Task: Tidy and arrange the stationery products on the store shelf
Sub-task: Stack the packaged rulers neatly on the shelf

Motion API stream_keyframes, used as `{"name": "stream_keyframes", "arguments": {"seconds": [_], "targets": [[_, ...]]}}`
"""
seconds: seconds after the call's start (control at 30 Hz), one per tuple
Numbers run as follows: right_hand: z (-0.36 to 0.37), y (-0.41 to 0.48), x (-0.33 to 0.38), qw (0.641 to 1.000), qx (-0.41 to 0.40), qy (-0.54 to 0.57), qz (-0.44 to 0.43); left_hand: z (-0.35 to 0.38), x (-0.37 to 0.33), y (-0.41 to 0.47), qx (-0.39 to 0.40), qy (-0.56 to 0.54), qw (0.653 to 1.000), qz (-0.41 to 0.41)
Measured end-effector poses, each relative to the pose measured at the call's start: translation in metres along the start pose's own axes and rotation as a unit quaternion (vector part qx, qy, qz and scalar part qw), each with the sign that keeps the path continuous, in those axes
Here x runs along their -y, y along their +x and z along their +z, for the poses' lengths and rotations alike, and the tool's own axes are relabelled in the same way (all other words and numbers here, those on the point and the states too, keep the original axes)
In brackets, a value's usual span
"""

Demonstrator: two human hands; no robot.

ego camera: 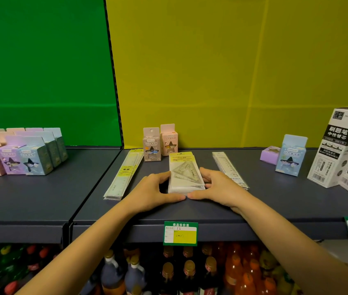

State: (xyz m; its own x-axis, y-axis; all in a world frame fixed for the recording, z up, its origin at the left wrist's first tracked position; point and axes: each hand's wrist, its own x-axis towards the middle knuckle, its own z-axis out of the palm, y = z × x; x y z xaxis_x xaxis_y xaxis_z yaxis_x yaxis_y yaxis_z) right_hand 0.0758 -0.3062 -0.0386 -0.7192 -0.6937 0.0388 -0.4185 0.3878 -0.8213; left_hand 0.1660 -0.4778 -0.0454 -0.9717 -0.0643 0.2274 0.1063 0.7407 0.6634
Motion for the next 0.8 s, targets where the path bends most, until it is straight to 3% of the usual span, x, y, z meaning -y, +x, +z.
{"name": "stream_keyframes", "arguments": {"seconds": [0.33, 0.53, 0.67, 0.8], "targets": [[0.001, -0.005, 0.006, 0.997, 0.021, -0.070, 0.007, -0.001, -0.004, -0.002, 0.026, -0.024, 0.998, -0.047], [0.001, 0.006, 0.023, 0.985, -0.051, 0.138, 0.089, 0.001, -0.011, 0.024, -0.043, -0.247, 0.947, -0.203], [0.008, 0.015, 0.030, 0.952, -0.101, 0.262, 0.120, 0.009, -0.016, 0.039, -0.089, -0.311, 0.915, -0.240], [0.017, 0.025, 0.030, 0.930, -0.096, 0.327, 0.139, 0.020, -0.034, 0.043, -0.111, -0.340, 0.906, -0.228]]}}
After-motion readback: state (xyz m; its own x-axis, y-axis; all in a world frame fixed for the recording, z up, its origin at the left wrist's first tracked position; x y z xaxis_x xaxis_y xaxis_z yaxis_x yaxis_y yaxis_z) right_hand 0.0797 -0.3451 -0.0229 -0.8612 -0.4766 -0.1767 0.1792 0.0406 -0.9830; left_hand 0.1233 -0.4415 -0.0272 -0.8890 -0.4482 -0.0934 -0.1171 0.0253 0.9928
